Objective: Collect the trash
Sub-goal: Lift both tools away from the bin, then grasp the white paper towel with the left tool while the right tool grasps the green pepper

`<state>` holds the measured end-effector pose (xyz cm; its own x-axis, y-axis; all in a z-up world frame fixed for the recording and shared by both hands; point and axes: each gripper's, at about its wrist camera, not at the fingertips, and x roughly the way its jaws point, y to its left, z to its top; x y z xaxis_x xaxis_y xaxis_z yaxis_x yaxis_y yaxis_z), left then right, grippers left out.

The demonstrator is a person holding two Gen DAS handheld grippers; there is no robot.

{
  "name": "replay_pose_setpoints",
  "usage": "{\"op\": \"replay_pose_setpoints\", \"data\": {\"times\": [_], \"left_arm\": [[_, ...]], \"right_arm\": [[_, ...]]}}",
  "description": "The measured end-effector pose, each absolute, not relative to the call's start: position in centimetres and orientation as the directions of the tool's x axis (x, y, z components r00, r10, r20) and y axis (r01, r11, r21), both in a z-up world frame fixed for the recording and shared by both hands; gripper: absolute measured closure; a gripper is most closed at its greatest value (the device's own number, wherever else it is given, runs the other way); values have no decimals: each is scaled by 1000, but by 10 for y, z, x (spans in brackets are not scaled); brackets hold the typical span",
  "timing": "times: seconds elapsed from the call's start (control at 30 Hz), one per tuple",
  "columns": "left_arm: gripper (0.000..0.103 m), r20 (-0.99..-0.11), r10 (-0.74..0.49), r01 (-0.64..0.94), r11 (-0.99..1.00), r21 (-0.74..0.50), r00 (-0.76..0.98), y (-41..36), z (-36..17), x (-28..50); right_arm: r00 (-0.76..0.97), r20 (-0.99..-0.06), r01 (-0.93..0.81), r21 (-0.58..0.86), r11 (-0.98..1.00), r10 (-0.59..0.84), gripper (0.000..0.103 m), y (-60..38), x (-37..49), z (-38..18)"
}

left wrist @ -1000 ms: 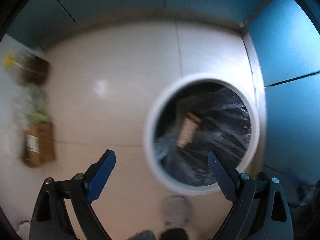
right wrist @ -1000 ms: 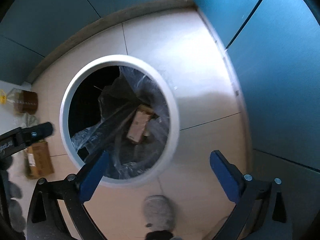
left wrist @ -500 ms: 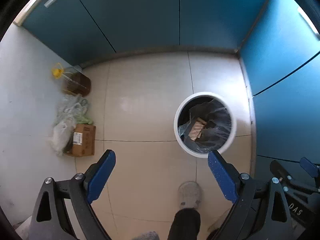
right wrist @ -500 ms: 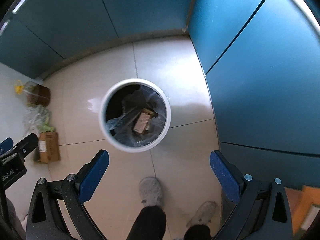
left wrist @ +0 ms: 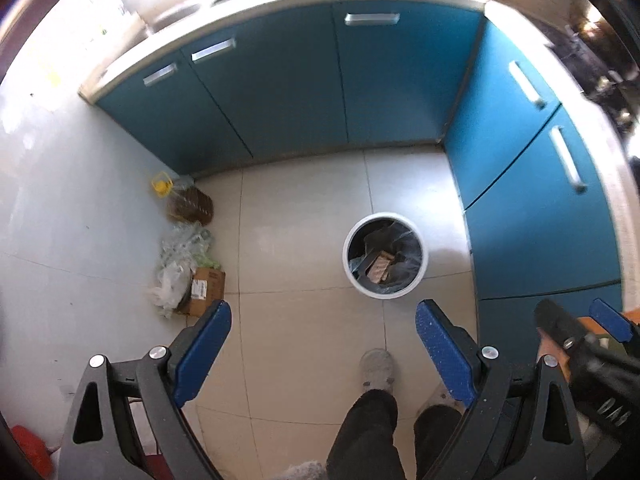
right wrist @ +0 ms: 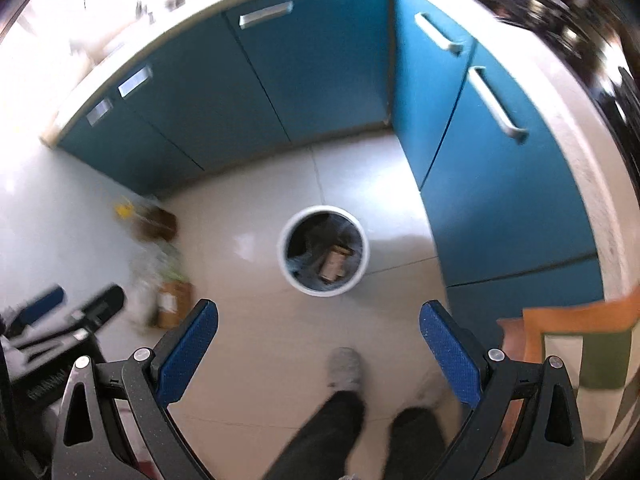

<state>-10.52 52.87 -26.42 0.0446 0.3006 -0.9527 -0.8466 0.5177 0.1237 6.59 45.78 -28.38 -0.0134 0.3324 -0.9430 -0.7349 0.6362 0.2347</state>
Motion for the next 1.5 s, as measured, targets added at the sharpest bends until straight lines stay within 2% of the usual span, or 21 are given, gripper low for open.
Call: {"op": "replay_pose_setpoints", "data": {"times": [0.1, 0.23, 0.4, 0.5, 0.6, 0.83, 0.87, 0.9, 0.97, 1.0, 1.03, 1.07, 1.1, 1.2, 1.27, 1.5], "left_arm": [[9, -936, 346, -825, 547, 143, 68, 505, -230, -80], [9, -929, 339, -772, 627, 106, 148, 461, -197, -16], [9, -940, 250, -628, 777, 52, 231, 376, -182, 95], [9, -963, 151, -512, 859, 16, 222, 320, -202, 164], [9, -984, 50, -413, 910, -25, 169, 266, -239, 221], [10, -999, -20, -322, 946, -35, 49, 199, -299, 296], [10, -999, -20, -314, 949, -31, 38, 194, -305, 301], [20, -999, -17, -307, 951, -27, 34, 191, -308, 303], [37, -1000, -2, -281, 960, -10, 28, 184, -314, 306], [54, -999, 4, -270, 963, -10, 52, 180, -311, 306], [69, -998, 7, -259, 966, -10, 67, 176, -307, 306], [95, -998, 11, -247, 969, -6, 69, 174, -305, 306], [100, -998, 8, -242, 970, -8, 64, 172, -304, 306], [101, -995, 17, -219, 976, -4, 94, 170, -291, 300], [102, -991, 18, -202, 979, -9, 131, 170, -273, 297], [102, -961, 9, -199, 979, -48, 277, 187, -197, 267]], "right_arm": [[-14, -918, -666, 304, 682, 396, 1, 419, 95, -247], [64, -895, -549, 339, 764, 442, 1, 343, 154, -207], [201, -913, -276, 295, 915, 355, 1, 198, 235, -194], [204, -949, -42, 236, 971, 239, 1, 101, 280, -217], [156, -972, 100, 190, 977, 173, 1, 39, 302, -250], [112, -972, 185, 224, 957, 206, 9, -6, 339, -288], [108, -974, 184, 215, 959, 198, 13, -6, 344, -291], [101, -976, 183, 209, 961, 193, 17, -4, 347, -296], [91, -982, 175, 178, 968, 164, 36, -3, 355, -302], [99, -985, 164, 153, 974, 138, 38, -2, 359, -302], [119, -986, 149, 135, 980, 118, 54, -1, 362, -299], [130, -986, 135, 118, 984, 100, 62, 0, 362, -297], [138, -986, 130, 116, 985, 98, 64, 0, 362, -296], [166, -979, 138, 142, 980, 118, 68, -9, 358, -289], [194, -972, 138, 160, 977, 132, 80, -20, 351, -277], [274, -945, 125, 219, 968, 178, 81, -47, 327, -233]]}}
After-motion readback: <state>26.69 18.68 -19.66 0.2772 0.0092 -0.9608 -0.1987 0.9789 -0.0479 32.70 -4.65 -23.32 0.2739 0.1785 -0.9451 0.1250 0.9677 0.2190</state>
